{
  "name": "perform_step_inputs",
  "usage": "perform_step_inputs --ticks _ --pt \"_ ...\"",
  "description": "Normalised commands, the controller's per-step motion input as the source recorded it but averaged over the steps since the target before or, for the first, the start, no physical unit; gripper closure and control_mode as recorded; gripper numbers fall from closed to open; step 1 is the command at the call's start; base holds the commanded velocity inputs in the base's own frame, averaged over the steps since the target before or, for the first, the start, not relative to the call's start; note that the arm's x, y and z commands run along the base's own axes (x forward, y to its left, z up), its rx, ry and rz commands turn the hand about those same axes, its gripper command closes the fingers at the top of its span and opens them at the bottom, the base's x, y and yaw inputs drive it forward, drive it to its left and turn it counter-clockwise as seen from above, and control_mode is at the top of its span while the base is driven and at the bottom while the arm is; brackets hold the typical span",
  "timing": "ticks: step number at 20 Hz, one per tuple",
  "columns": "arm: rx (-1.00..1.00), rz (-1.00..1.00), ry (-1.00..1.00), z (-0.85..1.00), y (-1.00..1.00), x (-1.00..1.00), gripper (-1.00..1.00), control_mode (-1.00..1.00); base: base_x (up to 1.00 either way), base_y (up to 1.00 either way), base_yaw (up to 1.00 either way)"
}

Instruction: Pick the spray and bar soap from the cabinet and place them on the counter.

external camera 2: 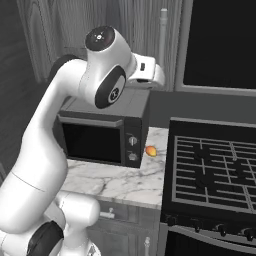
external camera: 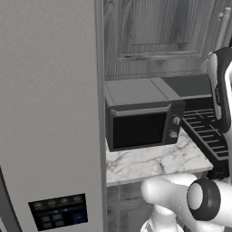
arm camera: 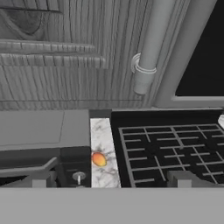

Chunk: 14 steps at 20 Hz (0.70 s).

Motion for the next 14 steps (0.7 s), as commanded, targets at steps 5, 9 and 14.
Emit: perform_step_inputs --ticks 5,9,14 --pt "0.03 -0.01 0.0 0.0 -0.21 0.23 -1.0 -1.0 0.0 0.0 0.0" --pt "0.02 -0.01 0.0 0.0 -0.09 0.28 -1.0 -1.0 0.0 0.0 0.0" --pt "0.0 0.0 0.0 0.0 -0.05 0.26 -1.0 -1.0 0.0 0.0 0.0"
